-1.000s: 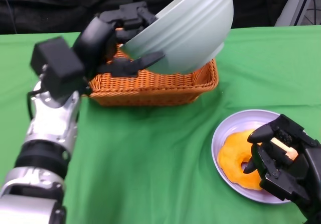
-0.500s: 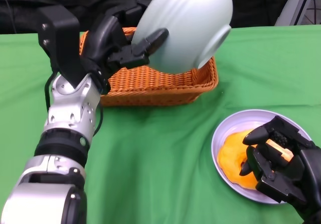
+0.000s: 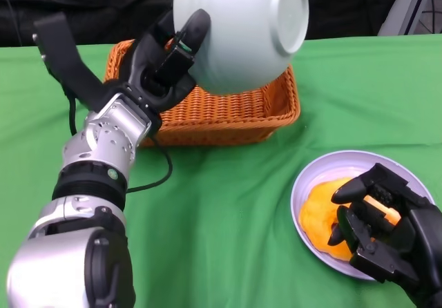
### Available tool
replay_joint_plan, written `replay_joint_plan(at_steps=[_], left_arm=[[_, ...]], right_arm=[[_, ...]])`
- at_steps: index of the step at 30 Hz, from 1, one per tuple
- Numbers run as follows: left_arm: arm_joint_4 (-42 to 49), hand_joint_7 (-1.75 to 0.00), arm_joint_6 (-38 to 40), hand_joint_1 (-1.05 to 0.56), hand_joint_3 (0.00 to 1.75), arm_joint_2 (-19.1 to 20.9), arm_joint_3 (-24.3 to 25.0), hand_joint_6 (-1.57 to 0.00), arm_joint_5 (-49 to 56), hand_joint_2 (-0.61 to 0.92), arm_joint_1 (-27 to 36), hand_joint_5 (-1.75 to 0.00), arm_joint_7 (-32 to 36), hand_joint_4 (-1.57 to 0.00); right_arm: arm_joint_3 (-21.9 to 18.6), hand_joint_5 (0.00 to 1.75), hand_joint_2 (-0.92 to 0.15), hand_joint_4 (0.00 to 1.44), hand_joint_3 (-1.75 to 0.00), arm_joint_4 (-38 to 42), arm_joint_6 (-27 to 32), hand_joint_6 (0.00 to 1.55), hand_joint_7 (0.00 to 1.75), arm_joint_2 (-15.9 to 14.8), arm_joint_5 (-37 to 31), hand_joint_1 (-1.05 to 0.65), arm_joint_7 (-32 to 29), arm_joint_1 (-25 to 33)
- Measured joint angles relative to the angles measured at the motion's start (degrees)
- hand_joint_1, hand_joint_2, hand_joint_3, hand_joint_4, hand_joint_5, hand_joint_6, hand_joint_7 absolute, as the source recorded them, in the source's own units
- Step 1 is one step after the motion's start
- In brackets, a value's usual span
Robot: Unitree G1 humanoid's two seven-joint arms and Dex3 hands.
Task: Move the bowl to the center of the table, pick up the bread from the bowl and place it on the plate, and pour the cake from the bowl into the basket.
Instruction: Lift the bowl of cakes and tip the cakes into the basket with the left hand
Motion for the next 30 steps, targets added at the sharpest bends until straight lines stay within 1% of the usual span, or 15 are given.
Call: replay_joint_plan(at_steps=[3,7,9,12,19,22,24,28,30], left_arm=[[1.6,-1.57,3.0,-0.22,0.69,0.1,2.5,-0.63,-1.7,0.81,-1.2,-1.74,0.7,-0.71],[4.2,-1.57,6.1,-0.24,0.71,0.6,6.4,-0.61,-4.8,0.81,-3.4,-1.74,1.2,-0.73],[5.4,-1.58,6.8,-0.26,0.59,0.9,7.8,-0.62,-5.9,0.89,-4.2,-1.75,1.3,-0.72],[7.6,-1.58,7.0,-0.29,0.53,1.7,9.4,-0.64,-6.2,0.92,-4.5,-1.75,1.3,-0.74],[10.0,-1.62,8.8,-0.29,0.46,3.3,11.3,-0.68,-6.3,0.92,-4.8,-1.75,0.7,-0.78],[10.6,-1.67,10.1,-0.34,0.44,3.8,12.2,-0.66,-6.3,0.92,-4.8,-1.75,0.6,-0.78],[10.7,-1.7,10.6,-0.34,0.43,3.9,12.4,-0.64,-6.3,0.92,-4.8,-1.75,0.6,-0.77],[10.7,-1.74,10.7,-0.33,0.44,3.9,12.4,-0.61,-6.2,0.92,-4.8,-1.75,0.5,-0.76],[10.7,-1.71,10.4,-0.31,0.48,3.9,11.8,-0.63,-5.9,0.92,-4.8,-1.75,-0.5,-0.77]], right_arm=[[0.0,1.75,-0.71,0.55,-0.92,0.1,-0.1,0.46,1.53,0.0,0.0,-0.07,0.1,0.0],[0.2,1.75,-0.71,0.53,-0.93,0.1,-0.1,0.45,1.53,0.0,0.0,-0.06,0.2,0.1],[0.2,1.75,-0.72,0.53,-0.93,0.0,-0.1,0.45,1.53,0.0,0.0,-0.05,0.3,0.4],[0.4,1.75,-0.72,0.52,-0.93,0.0,-0.1,0.44,1.53,0.0,0.0,-0.05,0.4,0.9],[0.5,1.75,-0.72,0.53,-0.93,0.2,-2.0,0.45,1.53,0.0,0.0,-0.06,0.6,1.0],[0.5,1.75,-0.71,0.53,-0.93,0.2,-2.1,0.45,1.53,0.0,0.0,-0.06,0.6,1.0],[0.6,1.75,-0.71,0.53,-0.93,0.2,-2.1,0.44,1.53,0.0,0.0,-0.06,0.6,1.0],[0.6,1.75,-0.71,0.53,-0.92,0.2,-2.1,0.44,1.53,0.0,-0.1,-0.06,0.6,1.0],[0.6,1.75,-0.71,0.53,-0.92,0.2,-2.1,0.44,1.54,0.0,-0.1,-0.05,0.6,1.1]])
